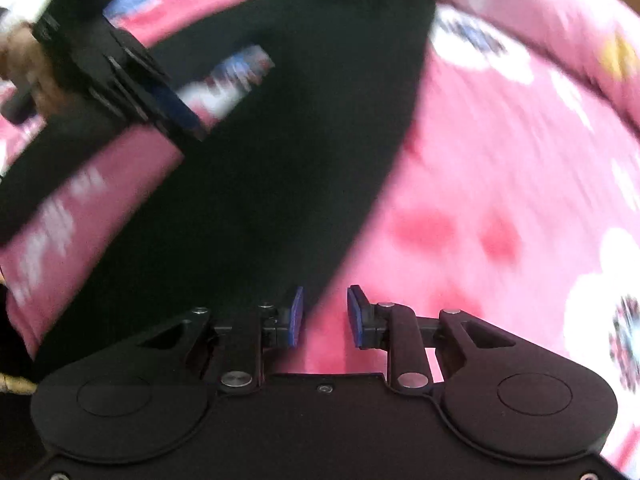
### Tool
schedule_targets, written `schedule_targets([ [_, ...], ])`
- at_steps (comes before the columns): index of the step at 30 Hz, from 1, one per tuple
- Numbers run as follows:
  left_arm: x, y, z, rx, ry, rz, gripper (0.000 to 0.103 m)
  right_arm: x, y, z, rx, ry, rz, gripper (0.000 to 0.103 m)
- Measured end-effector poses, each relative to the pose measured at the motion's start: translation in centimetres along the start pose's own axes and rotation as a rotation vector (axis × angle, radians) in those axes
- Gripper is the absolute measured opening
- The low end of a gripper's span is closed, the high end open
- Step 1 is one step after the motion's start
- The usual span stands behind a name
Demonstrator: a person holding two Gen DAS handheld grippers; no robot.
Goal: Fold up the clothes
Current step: 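Grasp the edge of one trouser leg with both tools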
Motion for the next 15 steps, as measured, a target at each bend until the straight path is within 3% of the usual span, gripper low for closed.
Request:
schedule_targets([
  [3,0.1,-0.7,-0.3,0.007,-0.002,-0.01,0.03,-2.4,-3.5,-2.1,0.001,0.079,-0.082,0.023],
  [6,-0.8,-1.9,0.1,-0.006,0.022,-0.024,0.03,-1.9,-3.4,0.5,-0.044,0.052,-0.092,0.023],
  [10,-1.6,-1.8,0.2,0.0,0.043,-0.007,0.03,0.2,0.2,6.5,-0.154,-0.071,-0.053,0.023],
  [13,-1.7,-1.7,0.1,-0.007,0.04,-0.009,0.03,0.8,3.1,10.3,-0.28,-0.089,-0.007,0.023],
  [15,-1.6,-1.5,-0.1,-0.005,0.033,-0.019,0.03,1.3,3.8,9.2,-0.244,-0.107,0.014,0.023],
])
Point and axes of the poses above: each gripper's, at about its wrist camera, not at the fingertips, and y roughly against the way its jaws point, x to its right, z to its underside, the point moved 10 cm from there along -y, roughly the way its jaws point, and after that the axes turned 4 degrees about y, right-handed, at the moved point
